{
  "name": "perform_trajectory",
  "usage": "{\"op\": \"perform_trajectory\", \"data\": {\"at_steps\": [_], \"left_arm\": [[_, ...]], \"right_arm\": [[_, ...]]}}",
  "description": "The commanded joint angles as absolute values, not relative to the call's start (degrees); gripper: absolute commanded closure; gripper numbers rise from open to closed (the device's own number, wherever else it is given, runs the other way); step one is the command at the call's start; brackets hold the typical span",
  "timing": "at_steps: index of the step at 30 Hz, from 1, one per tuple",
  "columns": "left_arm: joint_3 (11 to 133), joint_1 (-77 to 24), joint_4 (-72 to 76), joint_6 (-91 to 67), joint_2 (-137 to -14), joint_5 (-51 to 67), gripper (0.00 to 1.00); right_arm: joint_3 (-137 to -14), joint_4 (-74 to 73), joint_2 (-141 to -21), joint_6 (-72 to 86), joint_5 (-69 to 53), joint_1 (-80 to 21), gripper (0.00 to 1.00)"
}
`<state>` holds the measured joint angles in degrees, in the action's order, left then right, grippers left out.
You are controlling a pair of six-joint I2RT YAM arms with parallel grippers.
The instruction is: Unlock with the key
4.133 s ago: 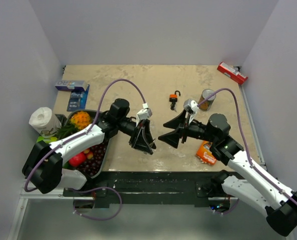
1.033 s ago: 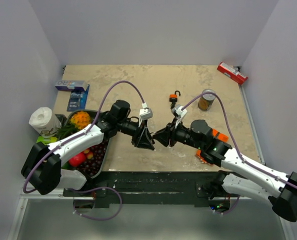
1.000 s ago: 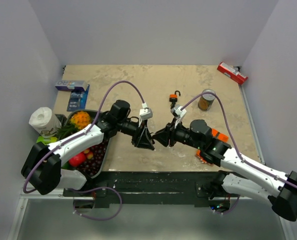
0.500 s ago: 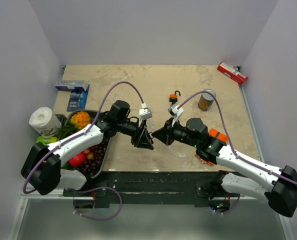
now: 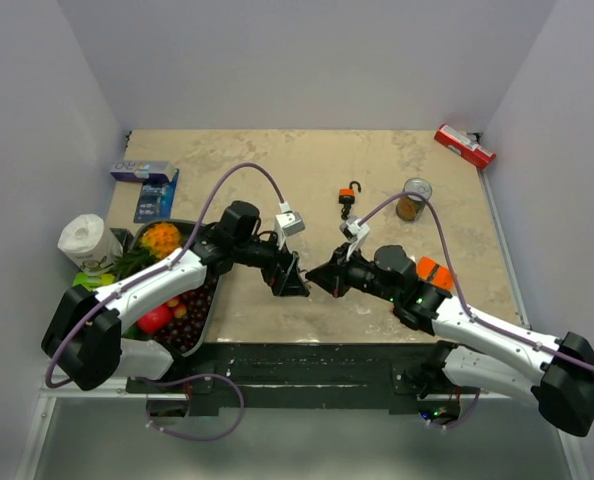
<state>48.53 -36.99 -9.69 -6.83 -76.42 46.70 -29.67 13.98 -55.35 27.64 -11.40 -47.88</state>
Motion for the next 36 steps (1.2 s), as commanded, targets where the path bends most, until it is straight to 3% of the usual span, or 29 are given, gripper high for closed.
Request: {"op": "perform_trajectory", "data": {"at_steps": [1,17,23,36], "left_arm": [[50.5,-36.3,-11.9,-6.4,-75.0,35.6,0.03],[49.6,-31.9,-12.9,-7.2,-72.8,34.0,0.01],[49.7,-30.1,-13.2,-8.1,-73.7,34.2,0.01],[49.9,-29.5,-13.3,-8.1,-74.0,35.0,0.01]], "right_arm": [[-29.1,19.2,-56.1,28.5,-9.5,-47.9,1.00],[-27.9,20.6,-68.8,29.4,-11.2,-41.2,1.00],[-33.6,16.9,-77.2,27.2,-15.7,-35.9,1.00],[-46.2,10.2,-92.9,19.4,-14.4,-34.7,1.00]]}}
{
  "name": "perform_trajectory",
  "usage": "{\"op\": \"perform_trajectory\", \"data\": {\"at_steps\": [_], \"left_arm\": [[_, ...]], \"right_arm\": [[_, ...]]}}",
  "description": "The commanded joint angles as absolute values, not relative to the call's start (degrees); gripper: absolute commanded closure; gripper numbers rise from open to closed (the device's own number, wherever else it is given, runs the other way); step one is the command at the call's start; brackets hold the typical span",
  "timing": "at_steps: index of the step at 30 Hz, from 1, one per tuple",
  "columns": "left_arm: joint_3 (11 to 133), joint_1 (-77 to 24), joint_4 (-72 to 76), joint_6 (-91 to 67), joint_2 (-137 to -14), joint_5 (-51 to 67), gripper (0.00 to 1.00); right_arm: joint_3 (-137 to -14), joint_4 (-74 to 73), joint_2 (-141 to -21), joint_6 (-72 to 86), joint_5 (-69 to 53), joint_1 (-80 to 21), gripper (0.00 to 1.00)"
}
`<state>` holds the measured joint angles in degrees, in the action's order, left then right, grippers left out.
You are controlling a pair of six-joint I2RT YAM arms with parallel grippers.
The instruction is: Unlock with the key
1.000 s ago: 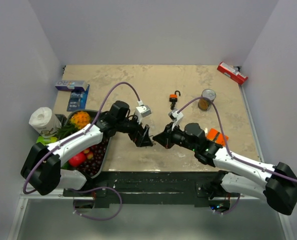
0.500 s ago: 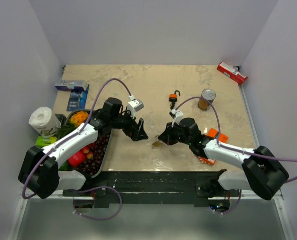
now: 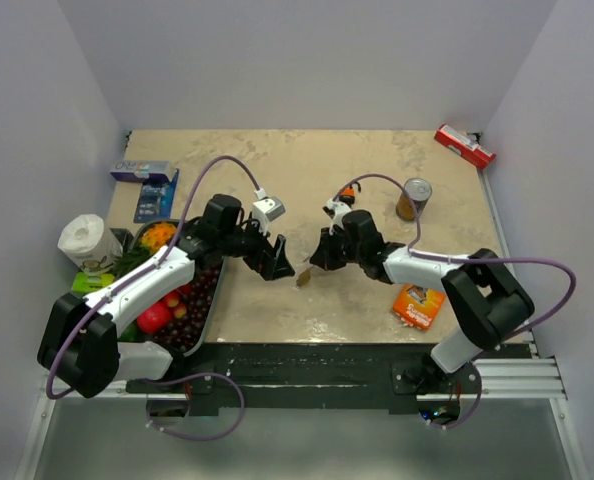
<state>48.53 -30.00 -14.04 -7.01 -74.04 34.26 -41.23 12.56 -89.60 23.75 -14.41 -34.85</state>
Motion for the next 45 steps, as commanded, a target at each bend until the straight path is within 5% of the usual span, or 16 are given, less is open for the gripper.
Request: {"op": "perform_trajectory", "data": {"at_steps": [1,5,20,33,45], "left_arm": [[49.8,-29.5,-13.4,-8.2,-74.0,35.0,0.01],[49.8,-29.4,-13.4,-8.1,-74.0,35.0,0.01],[49.8,-29.4,-13.4,-8.2,-74.4,35.2,0.01],[49.7,-29.4,-13.4,-8.4,-74.7,35.2,0.01],[49.7,-29.4,-13.4,-8.5,-74.5,35.3,0.01]], "right_arm": [[-47.0,9.8,-94.0,18.9,-14.6,-34.7,1.00],[-50.7,9.1,-98.1,17.0,-14.8,-34.7,0.99],[-55.5,7.7,-101.0,17.5,-11.5,-34.7,0.47],[-41.4,8.9,-86.1,29.3,-4.3,-42.1,0.41],[-41.1,12.3,-89.8,34.9,-3.0,-44.6,0.39]]}}
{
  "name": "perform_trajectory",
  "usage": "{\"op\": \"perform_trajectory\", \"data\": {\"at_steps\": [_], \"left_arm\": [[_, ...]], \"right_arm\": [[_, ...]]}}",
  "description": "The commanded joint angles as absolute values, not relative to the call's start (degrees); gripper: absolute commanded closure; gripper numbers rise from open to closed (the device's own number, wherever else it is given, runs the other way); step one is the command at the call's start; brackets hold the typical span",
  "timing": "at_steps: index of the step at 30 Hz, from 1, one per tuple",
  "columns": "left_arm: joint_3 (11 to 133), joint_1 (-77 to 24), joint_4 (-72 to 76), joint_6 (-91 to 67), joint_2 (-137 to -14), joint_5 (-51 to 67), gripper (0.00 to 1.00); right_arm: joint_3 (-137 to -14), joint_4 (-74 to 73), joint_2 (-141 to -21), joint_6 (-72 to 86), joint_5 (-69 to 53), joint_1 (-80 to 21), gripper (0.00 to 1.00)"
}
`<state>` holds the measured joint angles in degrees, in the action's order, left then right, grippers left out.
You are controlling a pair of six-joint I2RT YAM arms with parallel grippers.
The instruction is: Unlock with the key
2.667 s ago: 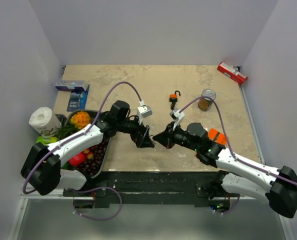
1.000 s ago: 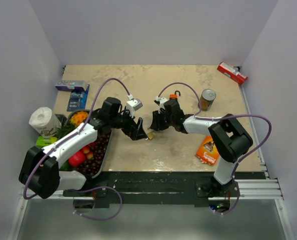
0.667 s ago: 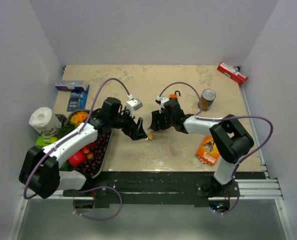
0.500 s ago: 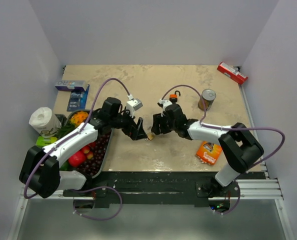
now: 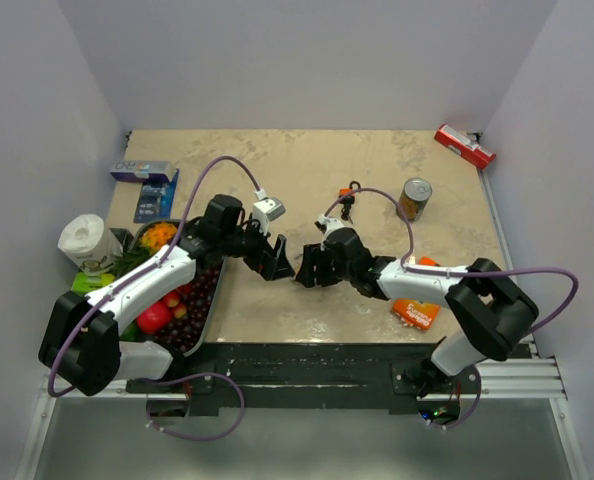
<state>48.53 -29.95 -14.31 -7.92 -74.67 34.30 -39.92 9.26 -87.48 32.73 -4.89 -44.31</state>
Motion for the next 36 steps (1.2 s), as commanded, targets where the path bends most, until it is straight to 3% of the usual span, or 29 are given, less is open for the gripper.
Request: {"op": "perform_trajectory", "data": {"at_steps": [1,15,25,36], "left_arm": [[49.7,-29.4,-13.4,-8.6,-74.5,35.2,0.01],[49.9,-29.4,-13.4,-8.5,-75.1,35.3,0.01],[50.1,-29.4,-13.7,-8.5,-74.9,34.8,0.01],[47.3,-26.7,-9.2,-12.3,-66.4,23.2,0.01]], "right_arm": [[-41.5,12.8,-90.5,35.3,-3.1,-44.6,0.39],[-46.6,15.1,-99.0,36.6,-1.9,-44.6,0.39],[-54.0,7.8,-100.8,32.6,4.6,-46.4,0.38],[-54.6,2.5,-100.4,29.7,14.2,-50.7,0.38]]}}
